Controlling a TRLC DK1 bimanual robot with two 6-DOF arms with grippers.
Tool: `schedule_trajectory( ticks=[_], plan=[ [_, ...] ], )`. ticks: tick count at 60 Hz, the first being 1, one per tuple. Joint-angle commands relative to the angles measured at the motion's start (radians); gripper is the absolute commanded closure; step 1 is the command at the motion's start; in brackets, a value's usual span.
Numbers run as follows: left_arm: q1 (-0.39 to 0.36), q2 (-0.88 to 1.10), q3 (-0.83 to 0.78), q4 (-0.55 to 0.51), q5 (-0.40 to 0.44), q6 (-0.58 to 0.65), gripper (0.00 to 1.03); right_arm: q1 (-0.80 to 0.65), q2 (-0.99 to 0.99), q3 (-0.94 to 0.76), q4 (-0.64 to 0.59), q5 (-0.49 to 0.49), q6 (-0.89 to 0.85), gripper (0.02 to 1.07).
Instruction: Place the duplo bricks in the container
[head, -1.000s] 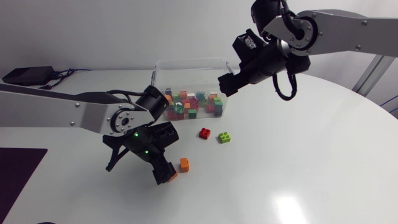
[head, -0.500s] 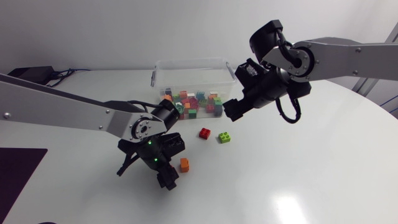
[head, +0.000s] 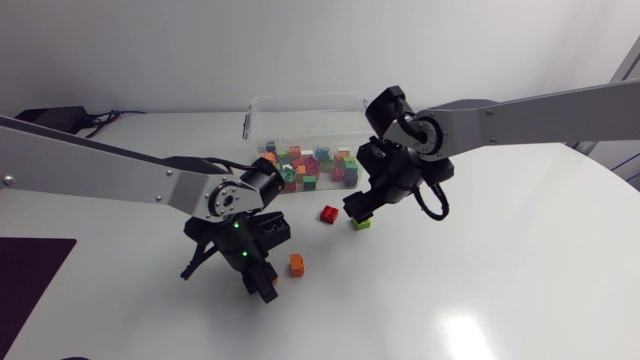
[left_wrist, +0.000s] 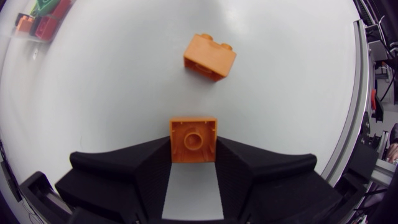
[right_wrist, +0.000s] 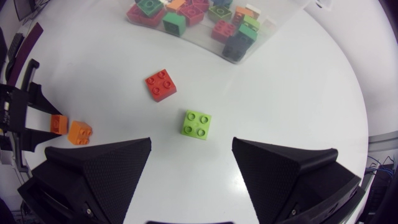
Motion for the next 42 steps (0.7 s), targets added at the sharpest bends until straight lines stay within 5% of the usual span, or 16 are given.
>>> schedule_trajectory(
  ticks=[1, 24, 42],
  plan=[
    [0.021, -0.076, 0.009, -0.015, -0.003, -0.018, 0.71, 0.003, 0.053, 0.044, -0.01, 0.018, 0.036, 0.16],
    [0.086, -0.272, 0.092, -0.03, -0.003, -0.017, 0.71, 0.002, 0.197, 0.145, -0.03, 0.055, 0.076, 0.21],
    [0.156, -0.355, 0.191, -0.026, 0.016, -0.018, 0.71, -0.003, 0.291, 0.194, -0.033, 0.068, 0.096, 0.35]
  ],
)
